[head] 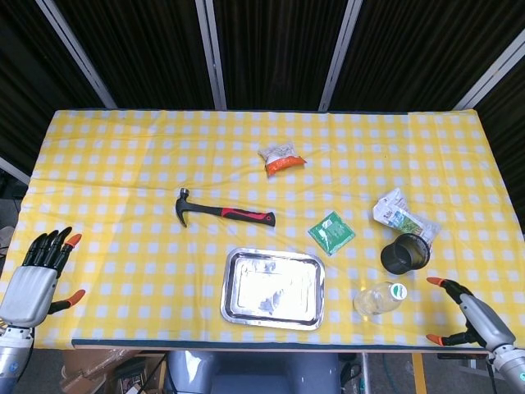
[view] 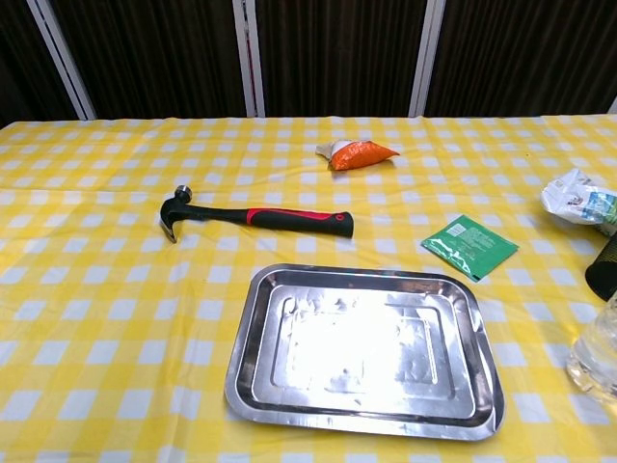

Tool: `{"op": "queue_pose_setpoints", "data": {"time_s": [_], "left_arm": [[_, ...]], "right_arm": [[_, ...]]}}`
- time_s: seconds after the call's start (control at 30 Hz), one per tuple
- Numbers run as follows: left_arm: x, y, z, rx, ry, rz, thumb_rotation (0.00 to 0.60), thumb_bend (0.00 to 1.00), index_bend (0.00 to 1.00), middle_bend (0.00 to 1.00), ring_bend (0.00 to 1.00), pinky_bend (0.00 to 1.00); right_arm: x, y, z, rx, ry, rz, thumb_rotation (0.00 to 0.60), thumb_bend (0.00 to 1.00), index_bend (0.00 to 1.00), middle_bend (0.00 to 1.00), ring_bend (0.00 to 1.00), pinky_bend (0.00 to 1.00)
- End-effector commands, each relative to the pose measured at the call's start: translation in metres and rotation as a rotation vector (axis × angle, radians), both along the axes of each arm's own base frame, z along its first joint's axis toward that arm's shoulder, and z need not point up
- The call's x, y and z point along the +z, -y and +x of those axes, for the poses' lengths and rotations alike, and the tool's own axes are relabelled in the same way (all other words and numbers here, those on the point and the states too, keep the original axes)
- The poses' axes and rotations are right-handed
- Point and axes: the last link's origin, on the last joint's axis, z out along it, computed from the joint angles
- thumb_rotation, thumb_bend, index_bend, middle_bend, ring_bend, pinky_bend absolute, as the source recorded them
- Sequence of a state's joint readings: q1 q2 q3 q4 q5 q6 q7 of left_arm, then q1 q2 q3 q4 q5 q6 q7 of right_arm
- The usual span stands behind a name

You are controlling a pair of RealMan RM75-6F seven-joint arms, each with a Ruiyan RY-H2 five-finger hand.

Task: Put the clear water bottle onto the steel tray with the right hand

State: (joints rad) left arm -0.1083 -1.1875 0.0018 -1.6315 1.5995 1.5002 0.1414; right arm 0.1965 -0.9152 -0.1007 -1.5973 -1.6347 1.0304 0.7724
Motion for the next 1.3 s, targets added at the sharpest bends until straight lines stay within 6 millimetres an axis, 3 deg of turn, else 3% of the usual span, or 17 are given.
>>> {"op": "queue_pose_setpoints", "data": {"time_s": [0.03,0.43,0.9,1.3], "left_arm": [[0.000,0.000,0.000,0.000,0.000,-0.001,0.600,0.19,0.08,0.00,0.00,0.00],[-0.002,-0.001,0.000,0.001,-0.006,-0.005,0.600,0.19,0.08,0.00,0.00,0.00],[-0.007,-0.003,0.001,0.002,-0.018,-0.015,0.600,0.19,0.08,0.00,0.00,0.00],[-0.008,-0.003,0.002,0.003,-0.018,-0.015,0.600,0.19,0.08,0.00,0.00,0.00]], "right_arm": [[-0.015,0.003,0.007,0.025,0.095,0.039,0.600,0.17,0.16,0.16,0.02,0.00],[-0.043,0.008,0.024,0.058,0.223,0.126,0.600,0.17,0.17,0.17,0.04,0.00],[-0.061,0.031,0.049,0.042,0.375,0.021,0.600,0.17,0.19,0.24,0.08,0.00],[-0.077,0.031,0.048,0.008,0.358,0.042,0.600,0.17,0.28,0.31,0.11,0.00]]}}
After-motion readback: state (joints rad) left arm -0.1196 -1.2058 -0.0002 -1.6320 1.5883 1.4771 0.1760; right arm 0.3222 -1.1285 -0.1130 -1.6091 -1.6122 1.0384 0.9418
